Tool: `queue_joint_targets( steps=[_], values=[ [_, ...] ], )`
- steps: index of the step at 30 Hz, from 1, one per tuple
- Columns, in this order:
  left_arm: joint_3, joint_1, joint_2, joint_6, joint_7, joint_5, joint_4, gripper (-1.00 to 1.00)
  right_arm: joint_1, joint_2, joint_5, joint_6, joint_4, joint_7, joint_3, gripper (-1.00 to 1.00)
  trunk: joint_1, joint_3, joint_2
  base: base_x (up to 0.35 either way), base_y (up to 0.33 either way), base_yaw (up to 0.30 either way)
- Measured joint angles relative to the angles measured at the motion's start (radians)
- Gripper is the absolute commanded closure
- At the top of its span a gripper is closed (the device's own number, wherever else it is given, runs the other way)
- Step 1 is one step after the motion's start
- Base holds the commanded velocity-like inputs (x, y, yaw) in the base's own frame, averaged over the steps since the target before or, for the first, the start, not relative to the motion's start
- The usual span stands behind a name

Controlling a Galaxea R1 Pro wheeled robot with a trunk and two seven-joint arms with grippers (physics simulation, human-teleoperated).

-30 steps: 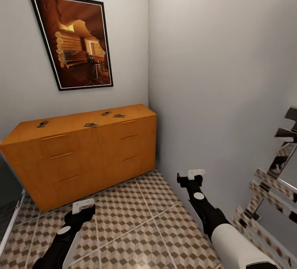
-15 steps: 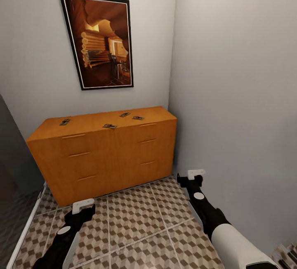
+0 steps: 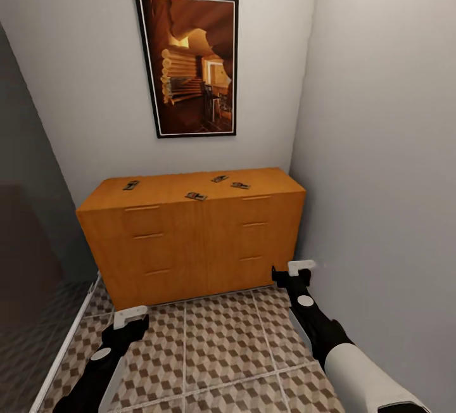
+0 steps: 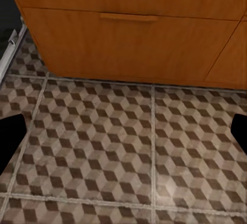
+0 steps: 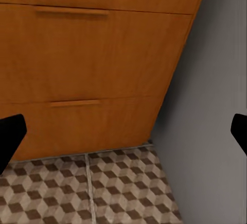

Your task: Take the four mousetraps from the cabinet in the bathroom and place them on the bathroom floor. Make sure all four end up on the same floor surface, and ensure that at least two of them are either under or directly next to the same bathroom sink.

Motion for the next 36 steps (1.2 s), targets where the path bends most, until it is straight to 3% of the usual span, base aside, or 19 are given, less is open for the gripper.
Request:
queue_joint_targets(
  steps=[16,19,21,26,29,36],
  values=[
    [0.000,0.000,-0.002,0.000,0.001,0.000,0.009,-1.00,0.000,-0.003,0.001,-0.016,0.044,0.002,0.000,-1.00,0.000,0.000,0.000,0.076,-0.045,0.249],
    [0.002,0.000,0.000,0.000,0.000,0.000,0.009,-1.00,0.000,-0.011,0.001,-0.073,0.097,0.004,-0.001,-1.00,0.000,0.000,0.000,0.002,0.000,0.060],
    [0.006,0.000,0.002,0.000,0.000,0.000,0.009,-1.00,0.001,-0.034,-0.001,-0.222,0.225,0.007,-0.002,-1.00,0.000,0.000,0.000,0.000,0.000,0.014],
    [0.004,0.000,0.003,0.000,0.000,0.000,0.010,-1.00,0.000,-0.050,0.000,-0.418,0.339,0.008,0.000,-1.00,0.000,0.000,0.000,0.000,0.000,0.005],
    [0.002,0.000,0.003,-0.001,0.000,0.000,0.015,-1.00,0.000,-0.048,0.000,-0.458,0.358,0.006,0.000,-1.00,0.000,0.000,0.000,0.000,0.000,0.000],
    [0.001,0.000,0.002,-0.014,0.000,0.000,0.062,-1.00,0.000,-0.051,0.000,-0.471,0.365,0.005,0.000,-1.00,0.000,0.000,0.000,0.000,0.000,0.000]
  ],
)
